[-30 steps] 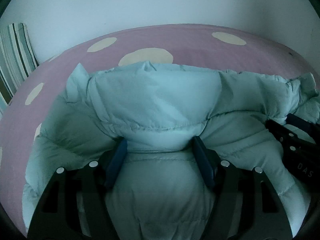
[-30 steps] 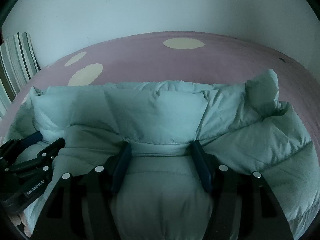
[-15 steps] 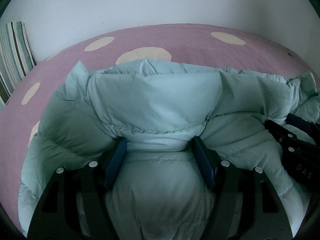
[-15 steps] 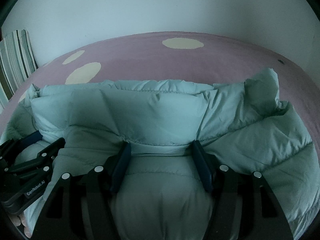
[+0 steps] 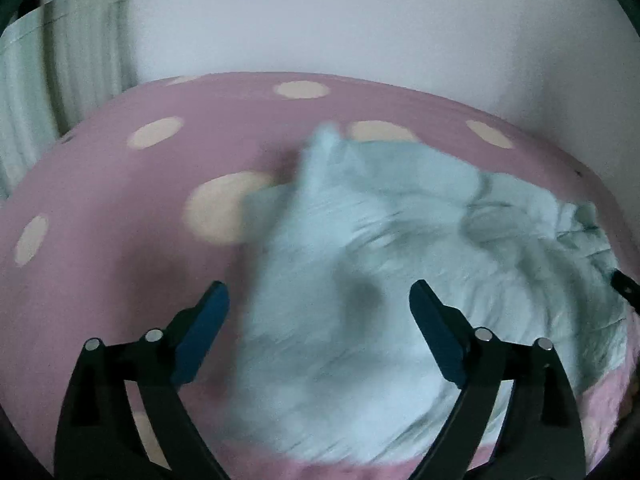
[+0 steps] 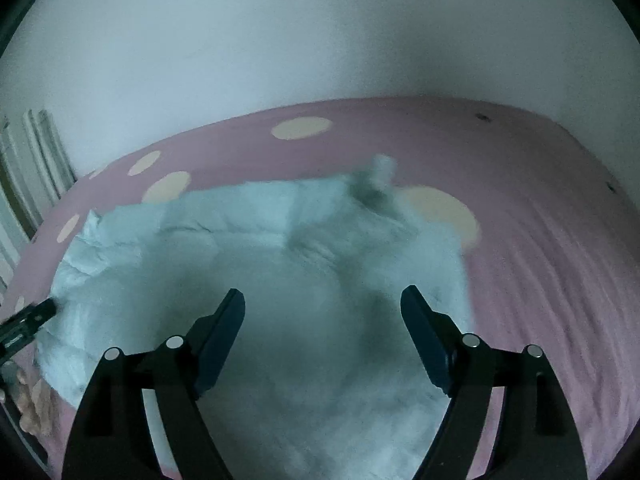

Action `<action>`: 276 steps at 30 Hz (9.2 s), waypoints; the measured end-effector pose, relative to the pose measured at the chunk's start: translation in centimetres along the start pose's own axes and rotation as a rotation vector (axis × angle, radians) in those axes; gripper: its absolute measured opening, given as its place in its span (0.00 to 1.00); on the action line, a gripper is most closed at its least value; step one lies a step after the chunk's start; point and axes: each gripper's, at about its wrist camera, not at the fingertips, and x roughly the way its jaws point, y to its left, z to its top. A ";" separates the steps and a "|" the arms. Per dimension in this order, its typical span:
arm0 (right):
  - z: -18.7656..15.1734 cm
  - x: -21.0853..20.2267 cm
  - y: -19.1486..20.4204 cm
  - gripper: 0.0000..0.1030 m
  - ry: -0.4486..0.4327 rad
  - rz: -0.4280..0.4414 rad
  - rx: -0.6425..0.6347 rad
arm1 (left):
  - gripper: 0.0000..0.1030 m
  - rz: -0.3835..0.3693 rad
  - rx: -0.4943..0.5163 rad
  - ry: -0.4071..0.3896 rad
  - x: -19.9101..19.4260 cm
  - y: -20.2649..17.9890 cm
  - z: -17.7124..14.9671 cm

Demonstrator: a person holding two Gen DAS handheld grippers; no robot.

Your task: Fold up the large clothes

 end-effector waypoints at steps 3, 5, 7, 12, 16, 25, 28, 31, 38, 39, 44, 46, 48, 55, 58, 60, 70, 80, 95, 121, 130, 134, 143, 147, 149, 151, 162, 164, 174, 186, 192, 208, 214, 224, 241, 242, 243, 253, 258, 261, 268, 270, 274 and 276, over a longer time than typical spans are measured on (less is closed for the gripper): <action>-1.7 -0.6 -2.6 0.77 0.034 -0.014 0.061 | 0.90 -0.011 -0.048 0.053 0.2 2.2 -2.2; -2.9 -0.3 -3.8 0.77 0.069 -0.012 0.094 | 0.90 -0.042 -0.084 0.088 0.6 2.9 -3.3; -3.8 0.5 -4.7 0.77 0.107 0.003 0.121 | 0.91 -0.113 -0.155 0.125 1.3 3.7 -4.1; -4.7 1.8 -5.3 0.79 0.140 0.022 0.148 | 0.90 -0.211 -0.258 0.144 3.0 3.9 -4.1; -5.1 2.5 -5.5 0.64 0.153 0.058 0.172 | 0.63 -0.186 -0.184 0.135 3.4 2.1 -4.0; -5.1 1.4 -4.1 0.22 0.124 0.102 0.154 | 0.20 -0.198 -0.151 0.103 2.1 0.6 -3.8; -5.4 0.2 -4.3 0.19 0.115 0.116 0.160 | 0.17 -0.200 -0.165 0.102 0.8 0.9 -3.9; -6.2 -1.0 -4.1 0.19 0.113 0.125 0.160 | 0.17 -0.199 -0.159 0.092 -0.8 1.3 -4.3; -8.9 -3.9 -4.2 0.19 0.140 0.157 0.166 | 0.17 -0.211 -0.169 0.096 -4.6 3.8 -7.8; -9.5 -4.4 -4.0 0.19 0.144 0.162 0.165 | 0.17 -0.211 -0.173 0.097 -5.0 4.2 -8.3; -11.8 -6.4 -3.2 0.19 0.148 0.175 0.160 | 0.17 -0.213 -0.212 0.119 -7.1 6.7 -11.2; -12.6 -7.2 -2.9 0.19 0.154 0.181 0.161 | 0.17 -0.203 -0.207 0.115 -8.0 7.2 -11.8; -12.8 -7.2 -2.1 0.19 0.164 0.186 0.158 | 0.17 -0.200 -0.212 0.115 -8.7 7.8 -12.3; -15.0 -9.2 -0.9 0.19 0.187 0.210 0.132 | 0.17 -0.213 -0.252 0.137 -9.5 10.1 -13.5; -15.1 -9.2 -0.7 0.26 0.186 0.195 0.112 | 0.23 -0.210 -0.236 0.151 -8.8 10.1 -13.4; -15.1 -9.4 -0.8 0.33 0.184 0.181 0.120 | 0.38 -0.184 -0.230 0.159 -8.4 10.2 -13.1; -13.6 -14.6 -0.7 0.44 0.059 0.054 0.095 | 0.81 -0.040 -0.150 0.099 -11.2 11.1 -12.8; -11.9 -12.2 8.5 0.26 0.096 0.235 -0.058 | 0.90 0.063 -0.117 0.101 -11.3 11.9 -12.2; -11.2 -5.7 16.7 0.25 0.165 0.254 -0.169 | 0.94 0.016 -0.067 0.092 -9.9 11.0 -10.0; -13.4 -3.2 17.5 0.25 0.207 0.197 -0.206 | 0.95 -0.102 -0.106 0.238 -2.8 10.7 -8.5; -13.5 -3.3 17.6 0.25 0.200 0.189 -0.209 | 0.93 -0.057 -0.052 0.272 -1.2 9.8 -8.7; -13.6 -3.3 17.6 0.25 0.196 0.184 -0.213 | 0.53 -0.127 -0.053 0.269 -1.7 8.8 -8.4; -13.7 -3.4 17.8 0.25 0.188 0.170 -0.214 | 0.14 -0.200 -0.076 0.257 -3.1 7.7 -7.5; -13.8 -3.4 17.8 0.25 0.187 0.165 -0.219 | 0.12 -0.222 -0.058 0.193 -5.7 6.4 -6.4; -13.7 -3.3 17.9 0.25 0.186 0.161 -0.219 | 0.12 -0.237 -0.048 0.158 -7.3 5.6 -5.9; -13.7 -3.3 17.8 0.25 0.188 0.162 -0.219 | 0.12 -0.249 -0.039 0.131 -8.5 5.0 -5.3; -12.5 -5.3 17.0 0.26 0.160 0.151 -0.217 | 0.11 -0.248 0.015 0.051 -12.2 -0.3 -3.4; -11.8 -6.7 15.8 0.28 0.128 0.137 -0.216 | 0.11 -0.246 0.029 0.037 -12.9 -1.3 -3.3; -10.0 -12.2 4.4 0.36 0.050 0.053 -0.085 | 0.11 -0.274 0.156 0.025 -14.7 -10.1 -4.4; -11.2 -13.2 -8.1 0.36 0.067 -0.090 0.048 | 0.11 -0.252 0.358 0.103 -11.4 -21.4 -10.9; -12.4 -12.4 -11.7 0.36 0.099 -0.113 0.096 | 0.11 -0.203 0.434 0.083 -10.2 -24.6 -14.4; -12.4 -14.5 -10.5 0.47 0.063 -0.117 0.100 | 0.60 -0.284 0.388 -0.010 -17.2 -23.5 -13.3; -11.6 -16.4 -8.5 0.47 0.033 -0.091 0.084 | 0.72 -0.329 0.339 -0.058 -20.8 -19.6 -11.2; -9.5 -16.5 -3.8 0.53 0.019 -0.037 0.025 | 0.73 -0.155 0.147 -0.028 -16.4 -8.4 -8.9; -9.0 -11.8 2.8 0.62 0.120 0.046 0.004 | 0.73 -0.137 0.142 0.072 -9.6 -6.2 -10.1; -9.1 -11.6 2.8 0.62 0.126 0.047 0.008 | 0.73 -0.139 0.143 0.072 -9.6 -6.2 -10.1; -9.2 -11.5 2.7 0.62 0.131 0.045 0.012 | 0.73 -0.142 0.141 0.072 -9.5 -6.3 -10.2; -9.2 -11.2 1.8 0.07 0.136 0.087 0.051 | 0.73 -0.153 0.151 0.059 -9.5 -7.0 -9.7; -8.3 -12.5 0.0 0.06 0.086 0.060 0.058 | 0.73 -0.226 0.166 0.034 -10.5 -8.7 -8.6; -8.8 -11.8 -2.0 0.06 0.108 0.039 0.082 | 0.73 -0.261 0.196 0.070 -9.7 -10.6 -9.2; -11.1 -7.7 -5.2 0.06 0.206 0.073 0.144 | 0.75 -0.189 0.270 0.150 -5.7 -14.0 -11.3; -11.4 -6.6 -5.4 0.06 0.218 0.084 0.145 | 0.75 -0.177 0.285 0.157 -5.0 -14.4 -11.7; -11.7 -5.7 -5.8 0.06 0.224 0.101 0.152 | 0.74 -0.181 0.275 0.155 -4.3 -14.6 -12.1; -11.6 -6.0 -5.8 0.06 0.219 0.109 0.149 | 0.73 -0.190 0.280 0.128 -4.8 -14.5 -12.2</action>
